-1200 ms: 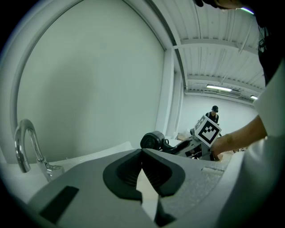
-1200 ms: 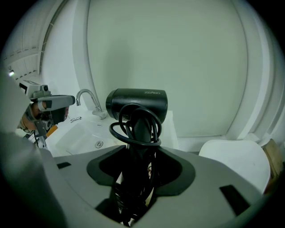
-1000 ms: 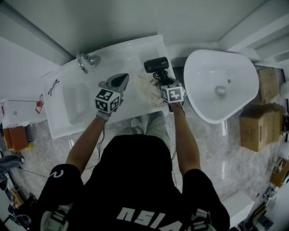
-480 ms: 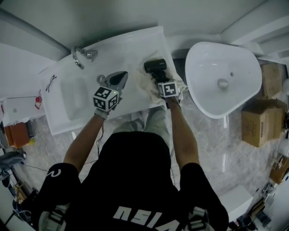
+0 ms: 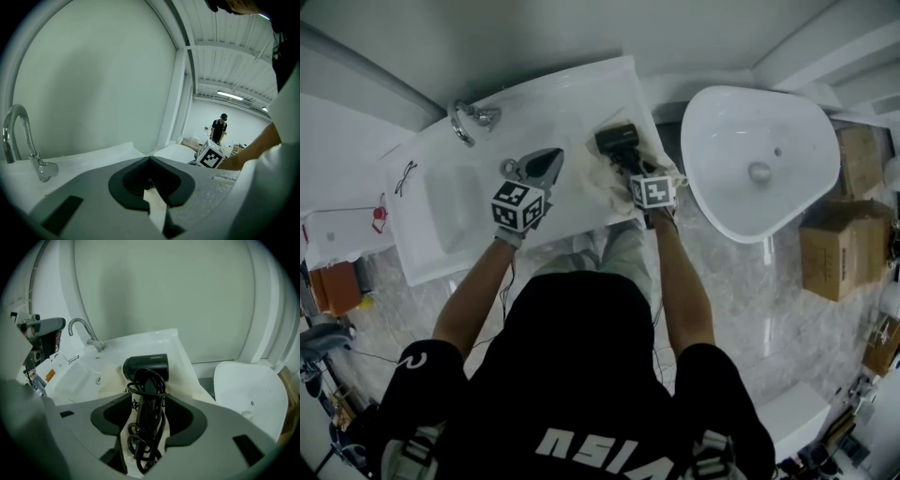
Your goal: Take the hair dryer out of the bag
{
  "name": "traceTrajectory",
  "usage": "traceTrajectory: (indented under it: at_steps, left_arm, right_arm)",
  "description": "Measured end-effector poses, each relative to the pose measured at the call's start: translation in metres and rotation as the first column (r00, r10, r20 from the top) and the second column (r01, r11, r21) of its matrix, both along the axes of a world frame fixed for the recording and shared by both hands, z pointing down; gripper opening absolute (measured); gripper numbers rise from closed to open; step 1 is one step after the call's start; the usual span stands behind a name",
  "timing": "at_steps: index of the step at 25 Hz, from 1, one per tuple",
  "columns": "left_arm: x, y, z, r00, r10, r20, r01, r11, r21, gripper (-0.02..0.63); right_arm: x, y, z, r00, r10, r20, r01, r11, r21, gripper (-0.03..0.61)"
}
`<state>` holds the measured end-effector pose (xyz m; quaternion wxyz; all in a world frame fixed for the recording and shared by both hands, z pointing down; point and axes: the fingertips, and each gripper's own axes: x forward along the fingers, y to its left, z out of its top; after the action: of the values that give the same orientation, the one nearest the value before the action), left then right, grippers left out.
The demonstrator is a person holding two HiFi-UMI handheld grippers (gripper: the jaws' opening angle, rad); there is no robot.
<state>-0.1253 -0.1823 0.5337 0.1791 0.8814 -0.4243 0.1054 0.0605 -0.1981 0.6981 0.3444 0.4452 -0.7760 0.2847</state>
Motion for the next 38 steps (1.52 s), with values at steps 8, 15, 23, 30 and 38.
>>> traceTrajectory:
  at_steps: [8,15,23,30,38]
  left_arm:
    - [0.005,0.006,-0.021,1.000,0.011,-0.028,-0.010,0.999,0.045,-0.002]
    - [0.012,0.020,-0.043,0.999,0.014,-0.046,-0.010,0.996,0.092,-0.002]
    - [0.015,0.041,-0.061,0.997,0.032,-0.064,-0.023,0.991,0.130,-0.002]
    - [0.020,0.057,-0.066,0.997,0.051,-0.064,-0.041,0.988,0.148,-0.002]
    - [0.014,0.067,-0.069,0.998,0.032,-0.056,-0.023,0.988,0.155,-0.002]
  right_arm:
    - [0.007,0.013,-0.094,0.996,0.032,0.078,-0.050,0.971,0.235,0.129]
    - [0.013,0.031,-0.175,0.991,0.046,0.128,-0.093,0.914,0.395,0.008]
    - [0.014,0.052,-0.211,0.984,0.023,0.177,-0.103,0.885,0.455,-0.005]
    - [0.013,0.071,-0.218,0.984,0.003,0.179,-0.087,0.880,0.467,-0.006]
    - [0.012,0.084,-0.219,0.982,-0.011,0.190,-0.081,0.880,0.468,-0.006]
